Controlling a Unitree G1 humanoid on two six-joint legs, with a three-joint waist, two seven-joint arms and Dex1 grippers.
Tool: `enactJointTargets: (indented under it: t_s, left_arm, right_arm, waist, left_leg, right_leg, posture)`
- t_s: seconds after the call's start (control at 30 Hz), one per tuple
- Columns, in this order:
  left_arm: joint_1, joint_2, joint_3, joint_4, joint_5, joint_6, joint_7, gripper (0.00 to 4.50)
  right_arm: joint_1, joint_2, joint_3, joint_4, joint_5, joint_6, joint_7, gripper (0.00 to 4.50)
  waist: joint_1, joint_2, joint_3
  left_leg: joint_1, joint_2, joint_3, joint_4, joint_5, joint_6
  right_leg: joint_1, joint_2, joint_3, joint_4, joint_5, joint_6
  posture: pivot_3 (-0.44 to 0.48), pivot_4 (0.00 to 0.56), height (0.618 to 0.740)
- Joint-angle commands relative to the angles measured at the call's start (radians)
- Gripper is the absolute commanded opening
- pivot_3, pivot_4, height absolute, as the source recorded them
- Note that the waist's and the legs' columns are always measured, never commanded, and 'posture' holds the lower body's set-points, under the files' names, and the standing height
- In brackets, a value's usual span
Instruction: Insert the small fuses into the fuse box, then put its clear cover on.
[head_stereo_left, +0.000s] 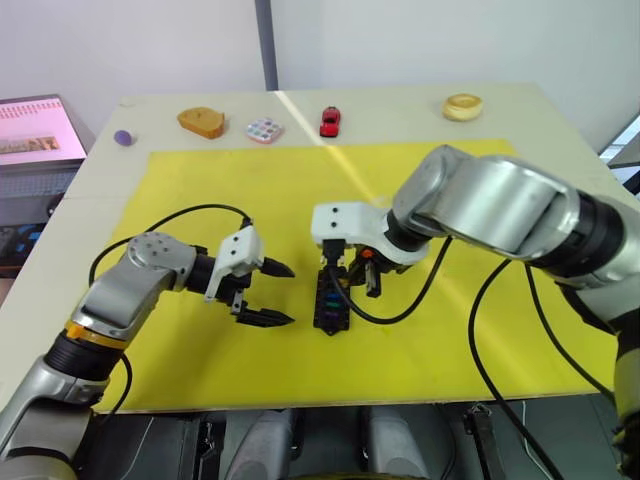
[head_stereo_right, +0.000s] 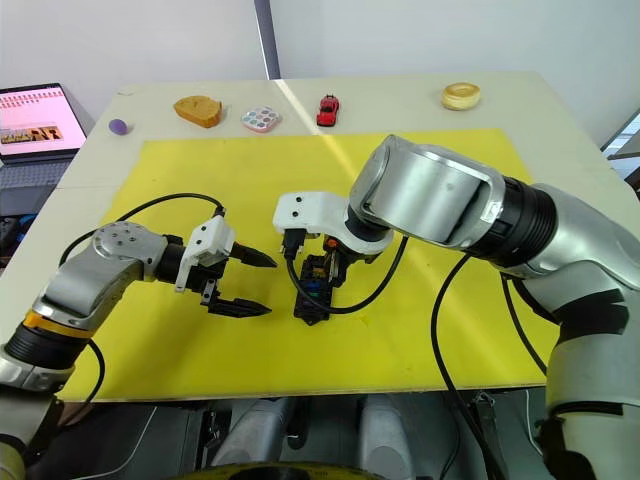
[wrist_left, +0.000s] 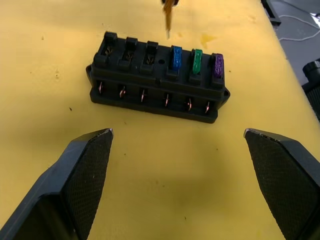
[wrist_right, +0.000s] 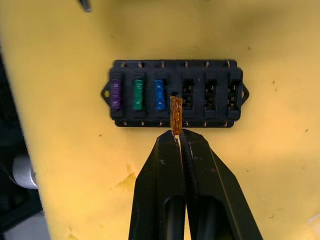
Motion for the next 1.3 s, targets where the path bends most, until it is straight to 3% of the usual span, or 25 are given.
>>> enactJointTargets:
  t_s: [0.03,0.23,1.3]
  left_arm:
    - [-0.023,-0.02,0.008,-0.002,0.012,-0.023,-0.007,4.4]
    - [-0.017,-0.044,0.009,-0.005,0.029,-0.024,0.001,4.4]
    - [0.024,-0.058,0.014,-0.04,0.057,-0.015,0.033,4.4]
  right_arm:
    - [-0.038,0.034,-0.018,0.016,-0.013,0.031,-0.032,0.0]
    - [-0.036,0.077,-0.025,0.034,0.0,0.065,-0.064,0.0]
    - [-0.019,0.061,0.09,0.085,-0.06,-0.04,-0.06,0.0]
  waist:
    - [0.0,0.0,0.0]
    - [-0.001,0.0,0.0]
    - [-0.002,0.0,0.0]
  left_leg:
    - [0.0,0.0,0.0,0.0,0.0,0.0]
    - [0.0,0.0,0.0,0.0,0.0,0.0]
    - [0.001,0.0,0.0,0.002,0.001,-0.001]
  right_leg:
    - [0.0,0.0,0.0,0.0,0.0,0.0]
    - [0.0,0.0,0.0,0.001,0.0,0.0]
    - [0.0,0.001,0.0,0.002,0.0,0.0]
  posture:
    - [0.0,0.15,0.74]
    - [0.0,0.15,0.74]
    - [0.0,0.15,0.74]
